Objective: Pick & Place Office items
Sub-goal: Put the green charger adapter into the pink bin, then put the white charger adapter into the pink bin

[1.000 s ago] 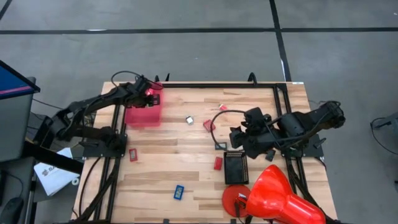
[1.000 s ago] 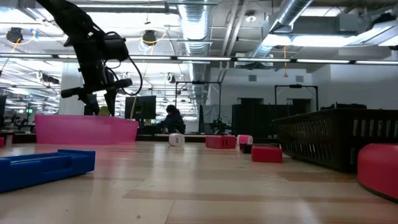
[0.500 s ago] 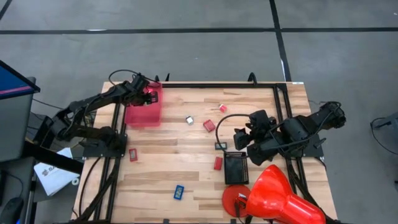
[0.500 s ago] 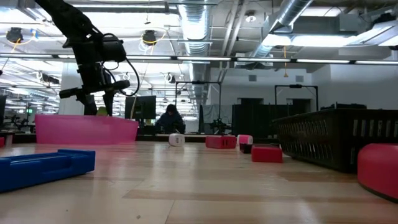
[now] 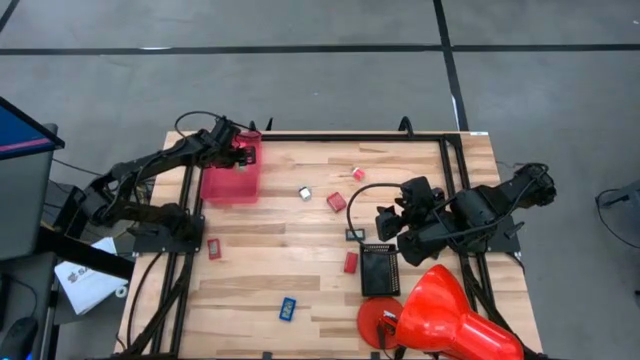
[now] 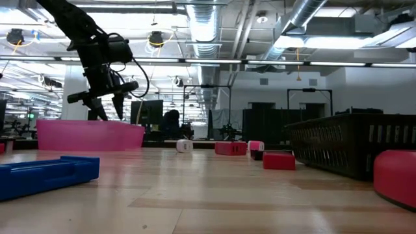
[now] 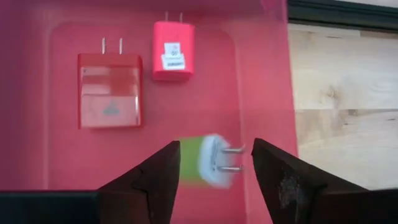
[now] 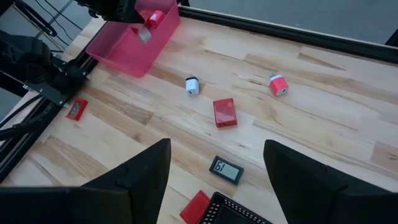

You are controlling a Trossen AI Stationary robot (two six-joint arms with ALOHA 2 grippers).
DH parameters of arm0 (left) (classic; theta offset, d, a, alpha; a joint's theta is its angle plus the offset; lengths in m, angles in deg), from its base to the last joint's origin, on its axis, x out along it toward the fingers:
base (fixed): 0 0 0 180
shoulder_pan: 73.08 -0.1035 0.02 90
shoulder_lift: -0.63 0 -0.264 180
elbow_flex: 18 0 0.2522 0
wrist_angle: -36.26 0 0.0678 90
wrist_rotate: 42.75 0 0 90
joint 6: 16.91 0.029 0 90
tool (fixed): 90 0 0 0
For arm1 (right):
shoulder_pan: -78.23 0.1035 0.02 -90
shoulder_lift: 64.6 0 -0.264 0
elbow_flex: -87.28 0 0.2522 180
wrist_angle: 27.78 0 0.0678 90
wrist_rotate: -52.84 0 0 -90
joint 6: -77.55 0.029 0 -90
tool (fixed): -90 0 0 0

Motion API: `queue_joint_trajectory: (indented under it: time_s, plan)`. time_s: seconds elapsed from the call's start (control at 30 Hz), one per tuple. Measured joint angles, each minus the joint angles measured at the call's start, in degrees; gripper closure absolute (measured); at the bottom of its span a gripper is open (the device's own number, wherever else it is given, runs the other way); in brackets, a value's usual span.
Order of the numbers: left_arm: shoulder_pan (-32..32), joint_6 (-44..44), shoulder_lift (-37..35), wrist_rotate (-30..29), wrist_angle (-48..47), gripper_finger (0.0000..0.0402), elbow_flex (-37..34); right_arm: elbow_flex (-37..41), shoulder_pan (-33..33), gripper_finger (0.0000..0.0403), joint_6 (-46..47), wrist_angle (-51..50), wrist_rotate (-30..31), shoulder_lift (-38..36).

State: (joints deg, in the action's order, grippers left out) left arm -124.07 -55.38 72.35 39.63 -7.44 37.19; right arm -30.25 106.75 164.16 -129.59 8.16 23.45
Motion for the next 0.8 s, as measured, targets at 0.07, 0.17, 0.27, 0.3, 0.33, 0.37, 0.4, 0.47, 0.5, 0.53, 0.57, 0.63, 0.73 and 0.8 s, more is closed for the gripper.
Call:
queue_joint_trajectory:
  time_s: [0.07, 0.17, 0.27, 0.3, 0.33, 0.37, 0.4, 0.47, 0.5, 0.53, 0.57, 0.63, 0.73, 0.8]
  plan:
    - [0.0, 0.6, 0.0, 0.0, 0.4, 0.0198, 0.0, 0.0, 0.0, 0.0152, 0.0, 0.0, 0.0, 0.0]
    - [0.1, 1.9, 0.0, 0.1, 2.2, 0.0194, 0.0, 0.0, 0.0, 0.0152, 0.0, 0.0, 0.0, 0.0]
    - [0.7, 4.3, -0.8, 2.9, 4.5, 0.0194, 0.0, 0.0, 0.0, 0.0152, 0.0, 0.0, 0.0, 0.0]
    - [1.0, 5.5, -1.3, 4.7, 5.6, 0.0195, 0.0, 0.0, 0.0, 0.0152, 0.0, 0.0, 0.0, 0.0]
    - [1.5, 6.6, -2.0, 6.6, 6.3, 0.0196, 0.0, 0.0, 0.1, 0.0152, 0.0, 0.0, 0.0, 0.0]
    - [2.1, 7.8, -3.0, 9.0, 7.0, 0.0197, 0.0, 0.0, 0.4, 0.0152, 0.0, 0.0, 0.2, 0.0]
    - [2.9, 9.5, -4.0, 11.9, 7.8, 0.0198, 0.0, 0.0, 0.6, 0.0152, 0.0, 0.0, 0.8, 0.0]
    - [5.0, 12.3, -6.6, 17.5, 9.4, 0.0199, 0.0, 0.0, 1.3, 0.0152, 0.6, -0.1, 1.5, 0.0]
    - [6.4, 13.3, -8.0, 20.1, 10.0, 0.0199, 0.0, 0.0, 1.6, 0.0152, 0.9, -0.2, 1.6, 0.0]
    - [8.2, 14.4, -9.4, 22.3, 10.3, 0.0199, 0.0, 0.0, 1.8, 0.0152, 1.3, -0.5, 1.6, 0.0]
    - [10.2, 15.4, -10.8, 23.8, 10.7, 0.0199, 0.0, 0.0, 2.0, 0.0152, 1.9, -1.0, 1.7, 0.0]
    - [15.6, 16.8, -13.3, 24.6, 10.9, 0.0199, 0.0, 0.0, 2.4, 0.0152, 3.2, -2.0, 1.7, 0.0]
    - [25.3, 17.3, -14.9, 23.1, 10.8, 0.0201, 0.0, 0.0, 3.0, 0.0152, 3.4, -1.9, 1.8, -0.4]
    - [32.6, 18.2, -14.6, 18.7, 10.5, 0.0203, 0.0, 0.0, 3.0, 0.0152, 3.5, -2.0, 2.4, -1.1]
